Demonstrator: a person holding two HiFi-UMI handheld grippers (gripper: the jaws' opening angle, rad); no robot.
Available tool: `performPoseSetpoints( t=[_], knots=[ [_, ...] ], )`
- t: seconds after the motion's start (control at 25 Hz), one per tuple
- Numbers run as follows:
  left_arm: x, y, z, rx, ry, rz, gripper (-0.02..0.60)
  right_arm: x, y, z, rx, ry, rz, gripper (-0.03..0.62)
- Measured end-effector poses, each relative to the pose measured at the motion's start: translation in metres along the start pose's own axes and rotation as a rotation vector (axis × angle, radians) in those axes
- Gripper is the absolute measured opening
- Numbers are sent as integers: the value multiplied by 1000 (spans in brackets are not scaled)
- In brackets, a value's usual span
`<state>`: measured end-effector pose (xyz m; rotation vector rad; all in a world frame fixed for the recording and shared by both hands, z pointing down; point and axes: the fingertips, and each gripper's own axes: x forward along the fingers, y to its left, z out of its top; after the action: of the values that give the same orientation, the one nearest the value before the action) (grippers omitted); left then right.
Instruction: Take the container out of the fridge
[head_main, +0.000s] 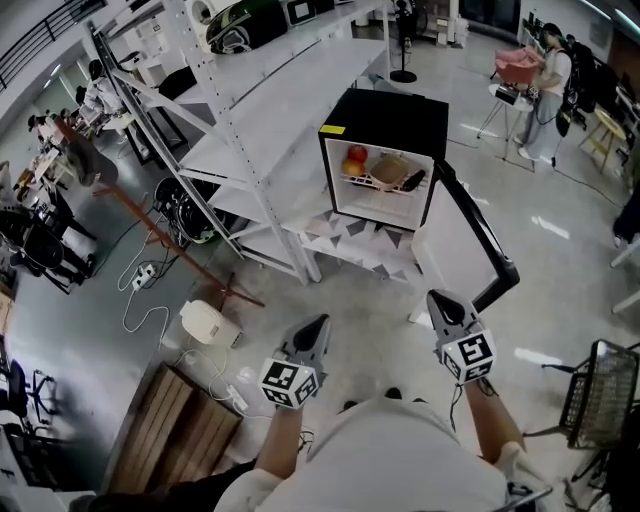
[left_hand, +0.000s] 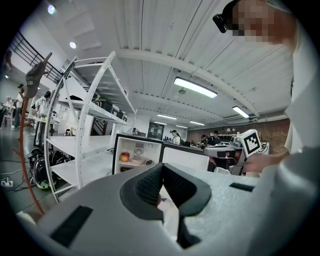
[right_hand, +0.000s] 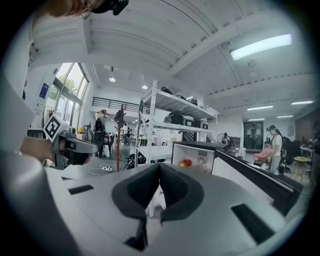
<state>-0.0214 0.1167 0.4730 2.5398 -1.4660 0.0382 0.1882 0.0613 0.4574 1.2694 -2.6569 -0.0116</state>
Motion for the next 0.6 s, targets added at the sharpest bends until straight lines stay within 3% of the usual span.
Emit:
performPoseSetpoints(
  t=[0.6],
  knots=[
    [-32,26,-17,-24,21,-35,2,1,35,-5,6,27,-47,6]
  ],
)
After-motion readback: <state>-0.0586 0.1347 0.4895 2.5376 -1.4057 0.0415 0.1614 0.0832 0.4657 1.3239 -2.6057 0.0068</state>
